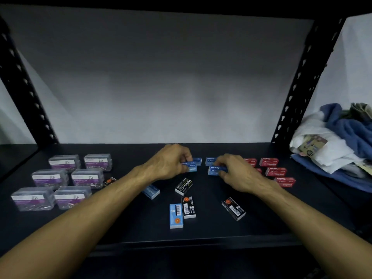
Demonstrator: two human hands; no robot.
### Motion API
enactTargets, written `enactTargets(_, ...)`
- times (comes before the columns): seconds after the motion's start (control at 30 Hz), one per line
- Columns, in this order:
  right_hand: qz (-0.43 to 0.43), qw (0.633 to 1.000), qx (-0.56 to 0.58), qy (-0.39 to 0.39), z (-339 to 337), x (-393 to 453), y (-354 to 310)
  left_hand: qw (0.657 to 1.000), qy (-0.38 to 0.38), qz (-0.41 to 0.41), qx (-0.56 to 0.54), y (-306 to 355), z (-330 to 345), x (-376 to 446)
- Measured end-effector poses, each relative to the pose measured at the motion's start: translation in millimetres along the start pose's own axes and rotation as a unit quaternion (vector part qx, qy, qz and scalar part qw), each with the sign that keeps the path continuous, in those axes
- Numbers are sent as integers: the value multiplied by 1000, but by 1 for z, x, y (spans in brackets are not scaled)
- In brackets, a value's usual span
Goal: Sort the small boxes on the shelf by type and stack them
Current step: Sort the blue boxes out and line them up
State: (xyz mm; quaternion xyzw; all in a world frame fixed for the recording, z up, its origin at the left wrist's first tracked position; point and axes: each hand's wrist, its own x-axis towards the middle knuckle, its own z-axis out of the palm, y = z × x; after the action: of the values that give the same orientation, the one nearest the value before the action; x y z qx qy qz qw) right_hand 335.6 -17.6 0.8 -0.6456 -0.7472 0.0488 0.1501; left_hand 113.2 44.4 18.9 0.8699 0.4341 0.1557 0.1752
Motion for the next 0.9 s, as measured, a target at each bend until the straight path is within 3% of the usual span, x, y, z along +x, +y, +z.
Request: enactTargets(0.9,7,1000,-17,-14,15,18,7,1000,-12,0,4,-2,35,25)
